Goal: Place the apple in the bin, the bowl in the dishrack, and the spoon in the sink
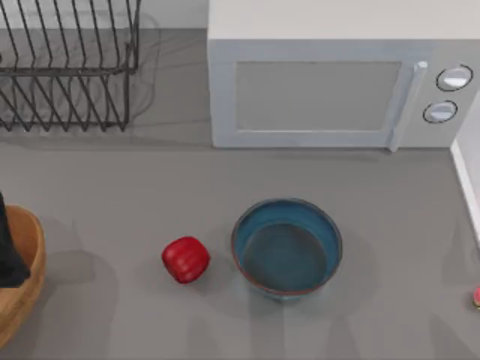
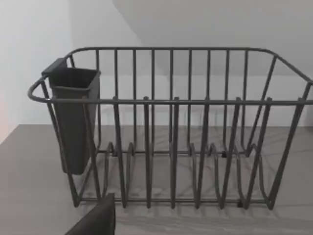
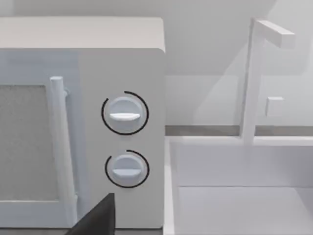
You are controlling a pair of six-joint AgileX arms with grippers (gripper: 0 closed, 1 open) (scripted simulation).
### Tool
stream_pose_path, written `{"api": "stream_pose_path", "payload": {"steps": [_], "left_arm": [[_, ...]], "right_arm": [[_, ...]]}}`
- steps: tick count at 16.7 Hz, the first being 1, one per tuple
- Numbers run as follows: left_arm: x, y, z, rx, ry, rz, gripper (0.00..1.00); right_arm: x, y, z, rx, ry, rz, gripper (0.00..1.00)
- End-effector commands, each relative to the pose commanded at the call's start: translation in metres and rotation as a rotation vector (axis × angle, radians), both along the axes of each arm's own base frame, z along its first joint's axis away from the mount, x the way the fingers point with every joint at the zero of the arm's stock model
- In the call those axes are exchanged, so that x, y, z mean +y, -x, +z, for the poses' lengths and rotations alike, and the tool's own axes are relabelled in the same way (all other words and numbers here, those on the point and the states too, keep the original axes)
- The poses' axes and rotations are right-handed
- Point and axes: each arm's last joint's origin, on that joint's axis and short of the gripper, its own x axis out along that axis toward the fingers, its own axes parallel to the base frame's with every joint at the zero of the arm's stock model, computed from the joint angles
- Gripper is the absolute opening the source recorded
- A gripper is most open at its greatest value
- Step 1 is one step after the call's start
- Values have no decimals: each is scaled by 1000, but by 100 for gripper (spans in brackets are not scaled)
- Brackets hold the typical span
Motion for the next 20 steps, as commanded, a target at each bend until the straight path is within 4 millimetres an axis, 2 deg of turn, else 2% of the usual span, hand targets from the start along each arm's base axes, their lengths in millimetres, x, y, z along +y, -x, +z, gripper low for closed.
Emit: {"api": "stream_pose_path", "payload": {"steps": [4, 7, 10, 13, 15, 20], "left_arm": [[-2, 0, 5, 24, -4, -15, 100], [-8, -3, 25, 122, -20, -68, 100], [-19, -16, 50, 300, -59, -147, 100], [-39, -45, 69, 548, -136, -243, 100], [-59, -70, 74, 729, -209, -310, 100], [-125, -126, 58, 1123, -431, -459, 100]], "right_arm": [[0, 0, 0, 0, 0, 0, 100], [0, 0, 0, 0, 0, 0, 100], [0, 0, 0, 0, 0, 0, 100], [0, 0, 0, 0, 0, 0, 100], [0, 0, 0, 0, 0, 0, 100], [0, 0, 0, 0, 0, 0, 100]]}}
